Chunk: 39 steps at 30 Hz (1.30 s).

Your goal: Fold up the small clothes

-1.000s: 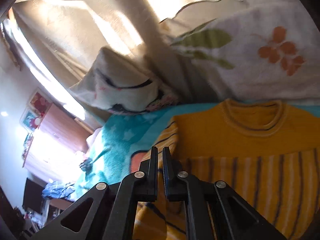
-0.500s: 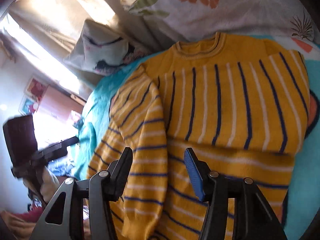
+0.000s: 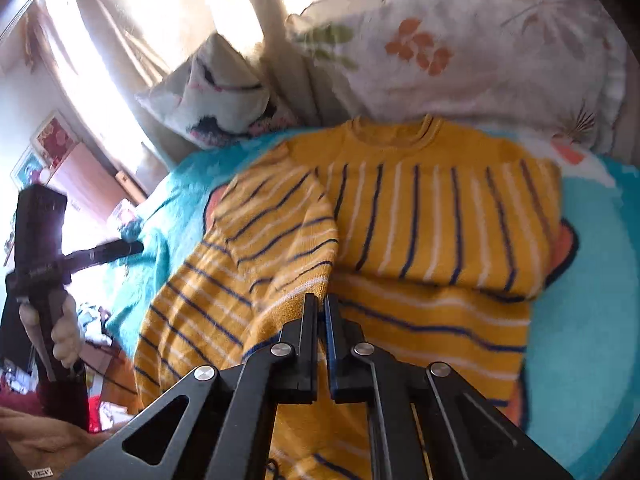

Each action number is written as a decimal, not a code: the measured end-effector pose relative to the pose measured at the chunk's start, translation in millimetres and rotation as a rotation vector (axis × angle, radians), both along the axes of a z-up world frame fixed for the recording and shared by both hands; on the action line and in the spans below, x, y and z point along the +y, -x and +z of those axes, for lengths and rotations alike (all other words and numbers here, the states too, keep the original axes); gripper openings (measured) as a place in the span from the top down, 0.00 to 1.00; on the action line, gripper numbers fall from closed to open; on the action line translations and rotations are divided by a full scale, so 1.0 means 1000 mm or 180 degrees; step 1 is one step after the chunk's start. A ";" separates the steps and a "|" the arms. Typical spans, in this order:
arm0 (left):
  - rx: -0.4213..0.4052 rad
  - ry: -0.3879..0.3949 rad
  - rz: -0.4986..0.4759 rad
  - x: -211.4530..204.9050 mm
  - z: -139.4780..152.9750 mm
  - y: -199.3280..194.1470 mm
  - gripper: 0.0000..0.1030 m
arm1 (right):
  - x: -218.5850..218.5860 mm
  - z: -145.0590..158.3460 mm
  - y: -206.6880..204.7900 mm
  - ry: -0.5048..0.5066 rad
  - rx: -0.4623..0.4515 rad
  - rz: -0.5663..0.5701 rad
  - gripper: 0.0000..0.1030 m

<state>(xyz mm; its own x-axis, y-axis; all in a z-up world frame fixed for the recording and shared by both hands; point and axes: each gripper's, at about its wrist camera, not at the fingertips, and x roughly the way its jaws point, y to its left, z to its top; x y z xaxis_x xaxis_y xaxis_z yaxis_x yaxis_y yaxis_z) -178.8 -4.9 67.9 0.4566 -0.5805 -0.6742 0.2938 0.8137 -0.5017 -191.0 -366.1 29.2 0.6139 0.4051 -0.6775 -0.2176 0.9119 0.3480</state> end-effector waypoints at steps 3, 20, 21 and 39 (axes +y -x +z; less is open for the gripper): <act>0.0071 0.0022 0.0016 0.002 -0.008 -0.004 0.52 | -0.038 -0.002 -0.019 0.0187 0.0076 -0.0426 0.94; 0.0199 -0.0040 0.0067 0.010 -0.032 -0.014 0.48 | -0.186 0.057 0.080 0.0706 0.0073 -0.1859 0.48; 0.0172 -0.0036 0.0071 0.013 -0.029 -0.011 0.48 | -0.190 0.071 0.090 0.1064 0.0035 -0.2020 0.48; 0.0527 0.0077 0.0050 0.039 -0.084 0.064 0.47 | -0.065 -0.066 0.142 0.0008 0.0438 -0.1079 0.31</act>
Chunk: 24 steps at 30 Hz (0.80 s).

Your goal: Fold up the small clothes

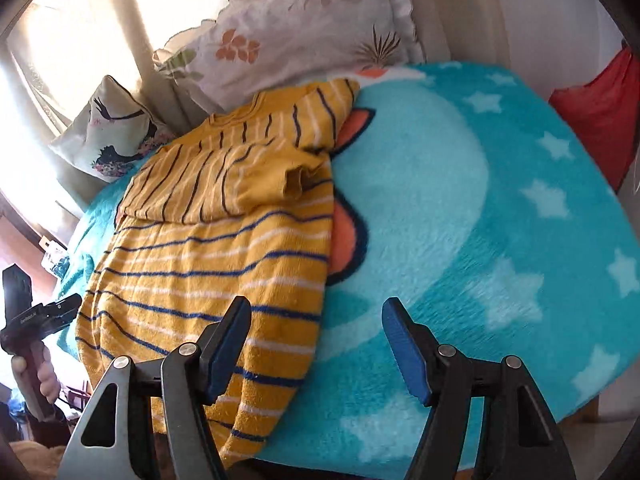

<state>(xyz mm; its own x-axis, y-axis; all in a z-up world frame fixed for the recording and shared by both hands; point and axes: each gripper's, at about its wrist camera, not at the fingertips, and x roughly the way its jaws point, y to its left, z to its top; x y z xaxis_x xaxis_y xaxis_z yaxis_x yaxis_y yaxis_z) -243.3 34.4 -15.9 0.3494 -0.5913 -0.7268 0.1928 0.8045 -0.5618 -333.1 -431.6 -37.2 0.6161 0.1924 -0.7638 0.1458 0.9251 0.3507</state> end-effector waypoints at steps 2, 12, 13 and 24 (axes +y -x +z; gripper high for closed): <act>-0.0057 0.0052 0.0051 0.000 -0.002 0.006 0.46 | 0.008 -0.010 0.006 -0.0114 -0.0012 0.0003 0.31; -0.0133 0.0570 -0.0430 -0.042 -0.011 0.048 0.44 | 0.035 -0.030 0.027 -0.1038 -0.0377 0.0326 0.32; -0.0161 0.0579 -0.0458 -0.045 -0.012 0.052 0.44 | 0.036 -0.032 0.031 -0.1125 -0.0415 0.0350 0.32; 0.0031 0.0687 -0.0244 -0.034 -0.024 0.063 0.90 | 0.071 -0.043 0.075 -0.0949 -0.0530 0.0395 0.87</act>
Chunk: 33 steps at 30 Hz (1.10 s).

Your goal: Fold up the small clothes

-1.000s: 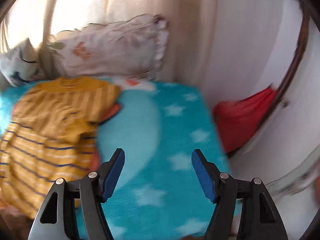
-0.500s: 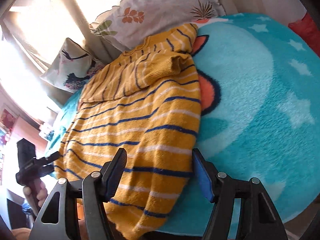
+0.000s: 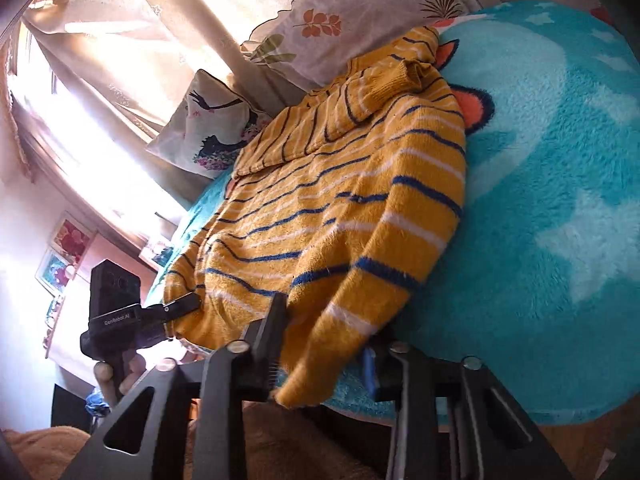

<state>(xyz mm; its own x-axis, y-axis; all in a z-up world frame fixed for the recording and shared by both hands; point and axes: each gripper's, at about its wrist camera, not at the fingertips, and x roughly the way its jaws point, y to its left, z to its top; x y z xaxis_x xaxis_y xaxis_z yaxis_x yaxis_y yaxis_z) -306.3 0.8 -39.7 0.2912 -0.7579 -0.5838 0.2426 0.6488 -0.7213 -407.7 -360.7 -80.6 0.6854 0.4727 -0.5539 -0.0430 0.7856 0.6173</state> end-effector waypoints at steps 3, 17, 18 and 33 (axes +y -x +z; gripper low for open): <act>-0.0238 0.0038 0.0122 0.013 0.021 0.014 0.91 | -0.009 0.009 0.001 -0.0092 -0.0087 -0.0015 0.92; -0.0658 0.0044 0.0254 0.065 0.046 0.028 0.93 | -0.009 0.038 0.041 -0.0275 -0.0214 0.0243 0.93; -0.0665 0.0041 0.0259 0.065 0.049 0.024 0.93 | -0.009 0.041 0.036 -0.0256 -0.0211 0.0259 0.93; -0.0692 -0.0317 0.0271 -0.012 0.127 -0.192 0.92 | -0.052 0.134 -0.176 -0.0259 -0.0207 0.0070 0.93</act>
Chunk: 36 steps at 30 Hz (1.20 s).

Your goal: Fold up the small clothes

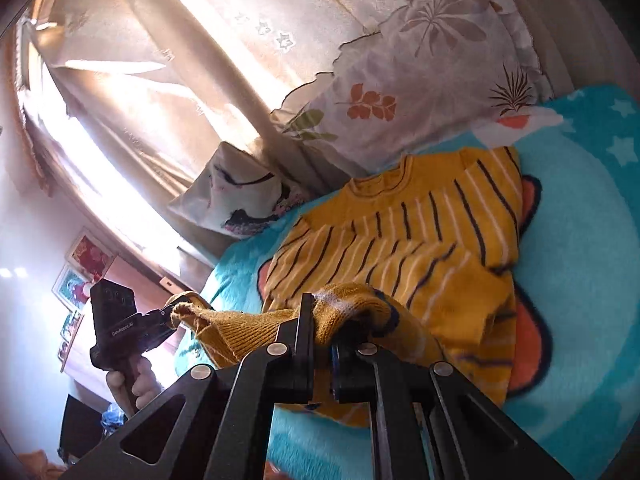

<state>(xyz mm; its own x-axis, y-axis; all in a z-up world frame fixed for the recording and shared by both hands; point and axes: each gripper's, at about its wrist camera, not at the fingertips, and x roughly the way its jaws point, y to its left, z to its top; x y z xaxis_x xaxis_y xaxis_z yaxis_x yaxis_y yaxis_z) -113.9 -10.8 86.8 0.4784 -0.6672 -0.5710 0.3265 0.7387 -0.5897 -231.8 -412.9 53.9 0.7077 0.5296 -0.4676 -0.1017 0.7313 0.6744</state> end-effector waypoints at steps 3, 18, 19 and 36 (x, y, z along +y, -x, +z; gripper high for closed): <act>0.0315 -0.0237 0.0160 -0.026 -0.036 -0.065 0.92 | -0.016 -0.027 -0.060 0.0090 0.0295 -0.0224 0.90; 0.0831 0.0268 0.0078 -0.022 -0.068 -0.126 0.72 | -0.054 -0.032 -0.101 0.0282 0.0197 -0.0564 0.34; 0.0797 0.0253 0.0075 -0.021 -0.064 -0.122 0.70 | -0.051 -0.028 -0.099 0.0426 0.0176 -0.0547 0.34; 0.0493 -0.0708 -0.0208 0.001 -0.074 -0.041 0.47 | -0.012 -0.081 -0.108 0.1249 0.0527 -0.0004 0.80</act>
